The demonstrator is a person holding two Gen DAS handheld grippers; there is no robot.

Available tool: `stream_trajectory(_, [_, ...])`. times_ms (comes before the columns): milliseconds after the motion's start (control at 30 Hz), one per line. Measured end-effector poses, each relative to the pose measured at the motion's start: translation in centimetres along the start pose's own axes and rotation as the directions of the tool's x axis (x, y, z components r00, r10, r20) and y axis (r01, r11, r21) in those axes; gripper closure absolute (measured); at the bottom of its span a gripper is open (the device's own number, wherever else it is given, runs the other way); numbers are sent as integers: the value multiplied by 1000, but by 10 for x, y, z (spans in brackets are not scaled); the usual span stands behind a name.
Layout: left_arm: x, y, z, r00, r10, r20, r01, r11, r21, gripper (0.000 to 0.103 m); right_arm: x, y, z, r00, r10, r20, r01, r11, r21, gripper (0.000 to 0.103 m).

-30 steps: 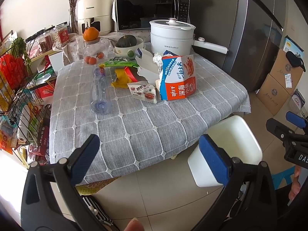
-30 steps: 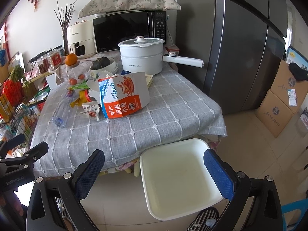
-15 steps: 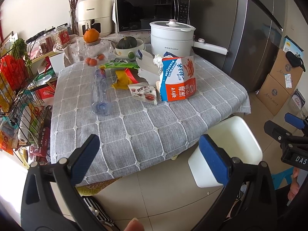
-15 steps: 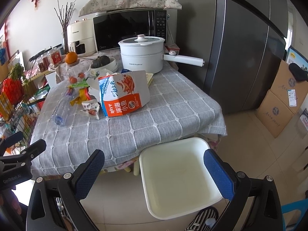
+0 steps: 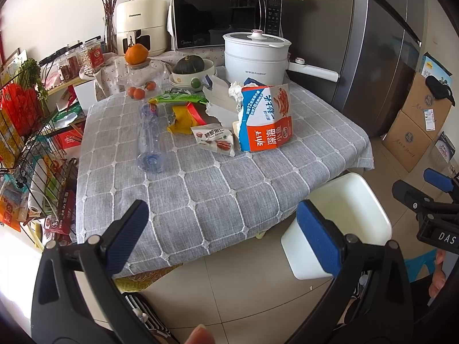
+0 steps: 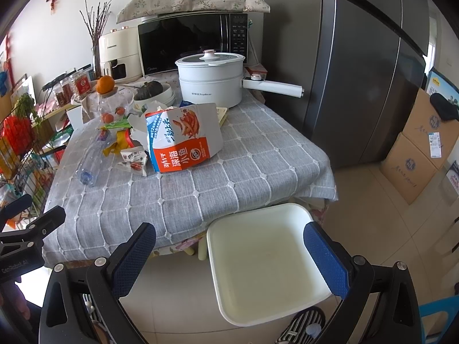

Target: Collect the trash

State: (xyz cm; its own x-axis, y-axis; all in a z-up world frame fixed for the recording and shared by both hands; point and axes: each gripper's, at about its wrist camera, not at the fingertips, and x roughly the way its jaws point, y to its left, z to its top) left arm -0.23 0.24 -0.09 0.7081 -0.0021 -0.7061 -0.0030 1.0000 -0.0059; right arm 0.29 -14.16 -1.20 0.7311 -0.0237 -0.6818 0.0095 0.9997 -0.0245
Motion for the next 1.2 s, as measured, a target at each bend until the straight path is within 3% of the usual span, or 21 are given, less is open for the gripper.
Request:
stream_trajectory(900, [2, 8, 4, 1000, 8, 4, -8, 1000, -17, 1, 2, 1, 2, 1000, -6, 10, 6, 1000, -16, 0])
stream_trajectory(1067, [17, 25, 17, 999, 7, -36, -8, 999, -36, 1, 7, 3, 9, 1000, 7, 5, -7, 1000, -25, 0])
stream_trajectory(1200, [42, 52, 36, 987, -42, -153, 28, 995, -93, 1, 27, 2, 27, 997, 53, -52, -54, 998, -15, 0])
